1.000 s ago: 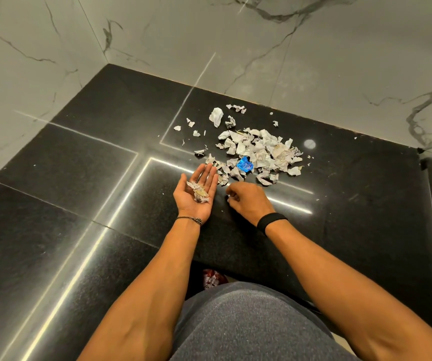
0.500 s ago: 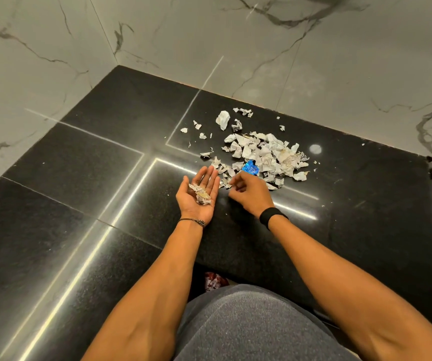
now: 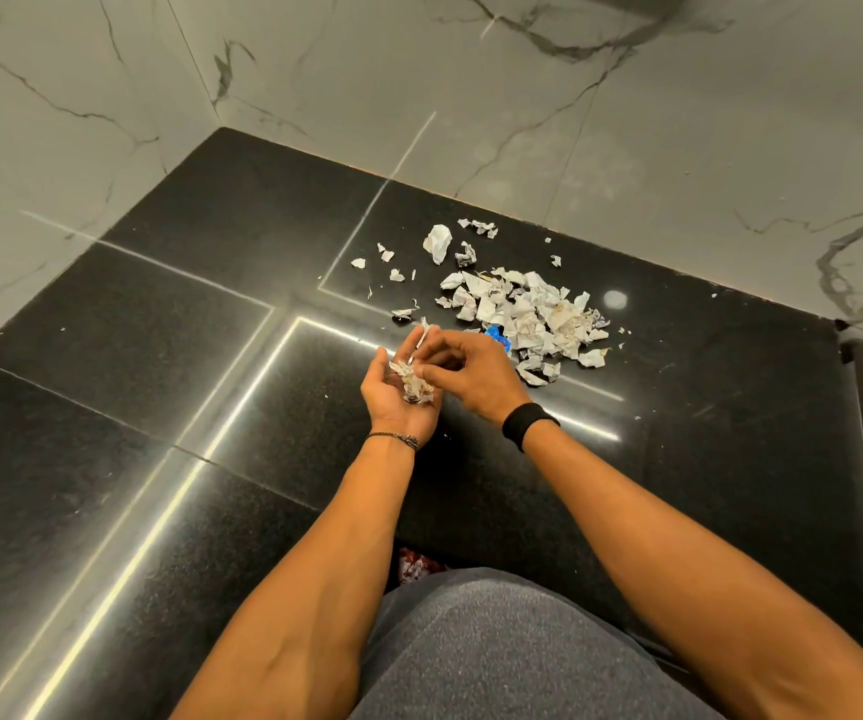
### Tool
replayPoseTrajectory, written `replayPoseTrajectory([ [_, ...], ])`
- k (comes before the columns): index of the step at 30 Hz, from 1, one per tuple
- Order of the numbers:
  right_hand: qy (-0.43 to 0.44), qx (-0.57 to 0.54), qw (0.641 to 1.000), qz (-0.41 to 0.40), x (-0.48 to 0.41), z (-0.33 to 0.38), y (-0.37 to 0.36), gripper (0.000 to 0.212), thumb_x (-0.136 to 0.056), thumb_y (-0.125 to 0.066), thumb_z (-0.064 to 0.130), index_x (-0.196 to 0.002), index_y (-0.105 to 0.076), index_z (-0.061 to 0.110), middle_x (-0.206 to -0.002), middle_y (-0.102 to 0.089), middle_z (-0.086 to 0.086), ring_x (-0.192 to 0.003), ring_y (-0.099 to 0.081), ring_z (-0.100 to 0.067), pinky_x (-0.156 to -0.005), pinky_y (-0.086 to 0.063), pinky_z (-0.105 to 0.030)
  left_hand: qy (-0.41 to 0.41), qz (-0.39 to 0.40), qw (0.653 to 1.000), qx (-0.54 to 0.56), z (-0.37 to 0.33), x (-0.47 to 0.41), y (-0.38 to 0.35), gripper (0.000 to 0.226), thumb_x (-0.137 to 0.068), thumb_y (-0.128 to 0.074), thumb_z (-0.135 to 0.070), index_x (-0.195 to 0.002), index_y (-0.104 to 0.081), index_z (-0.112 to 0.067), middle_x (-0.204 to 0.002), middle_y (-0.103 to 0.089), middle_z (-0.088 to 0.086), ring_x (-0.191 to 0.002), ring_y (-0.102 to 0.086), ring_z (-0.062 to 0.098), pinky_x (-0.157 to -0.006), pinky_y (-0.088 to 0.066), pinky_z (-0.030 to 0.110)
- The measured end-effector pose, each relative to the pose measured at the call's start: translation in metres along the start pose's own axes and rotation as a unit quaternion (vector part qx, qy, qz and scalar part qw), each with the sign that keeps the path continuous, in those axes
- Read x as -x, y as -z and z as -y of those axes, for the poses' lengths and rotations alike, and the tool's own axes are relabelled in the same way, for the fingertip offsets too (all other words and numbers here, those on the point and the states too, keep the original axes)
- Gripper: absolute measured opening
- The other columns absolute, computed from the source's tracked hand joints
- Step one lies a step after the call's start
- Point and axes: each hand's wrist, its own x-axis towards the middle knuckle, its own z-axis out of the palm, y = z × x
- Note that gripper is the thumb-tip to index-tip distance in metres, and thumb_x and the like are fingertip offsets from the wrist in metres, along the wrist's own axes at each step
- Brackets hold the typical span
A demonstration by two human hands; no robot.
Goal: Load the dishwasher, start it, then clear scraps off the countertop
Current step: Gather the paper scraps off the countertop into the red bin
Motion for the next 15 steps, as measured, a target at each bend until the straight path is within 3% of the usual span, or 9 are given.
replayPoseTrajectory([
  [4, 0.006, -0.016, 1.0, -0.019, -0.006, 0.0, 0.002, 0.016, -0.078, -0.081, 0.008, -0.091, -0.072, 0.011, -0.085, -0.074, 0.001, -0.08, -0.07, -0.008, -0.078, -0.057, -0.023, 0.007, 0.007, 1.0, 0.001, 0.002, 0.0, -0.008, 0.055, -0.105, -0.031, -0.043, -0.122, -0.065, -0.004, -0.121, -0.069, 0.021, -0.106, -0.071, 0.036, -0.087, -0.059, 0.044],
  [8, -0.015, 0.02, 0.995, -0.092, -0.019, -0.015, 0.018, 0.014, -0.086, -0.071, 0.009, -0.097, -0.073, 0.015, -0.092, -0.074, 0.005, -0.083, -0.069, -0.01, -0.081, -0.058, -0.03, 0.011, 0.002, 1.0, 0.03, -0.009, -0.003, -0.003, 0.058, -0.103, -0.039, -0.048, -0.126, -0.063, -0.001, -0.132, -0.064, 0.021, -0.117, -0.067, 0.034, -0.101, -0.054, 0.043],
  [11, -0.068, 0.127, 0.989, -0.019, -0.029, -0.032, 0.025, 0.031, -0.084, -0.074, 0.013, -0.115, -0.069, 0.018, -0.11, -0.071, 0.001, -0.093, -0.068, -0.015, -0.09, -0.055, -0.035, 0.01, -0.007, 0.999, 0.048, -0.018, -0.008, 0.002, 0.065, -0.099, -0.044, -0.056, -0.13, -0.061, -0.001, -0.141, -0.059, 0.02, -0.13, -0.058, 0.035, -0.114, -0.042, 0.045],
  [15, -0.051, 0.262, 0.96, 0.08, -0.038, -0.036, 0.016, 0.065, -0.078, -0.082, 0.029, -0.137, -0.058, 0.017, -0.133, -0.062, -0.007, -0.122, -0.057, -0.025, -0.106, -0.043, -0.039, -0.001, -0.006, 0.998, 0.059, -0.027, -0.013, -0.002, 0.068, -0.097, -0.048, -0.058, -0.13, -0.061, 0.0, -0.141, -0.059, 0.02, -0.133, -0.056, 0.034, -0.113, -0.043, 0.046],
])
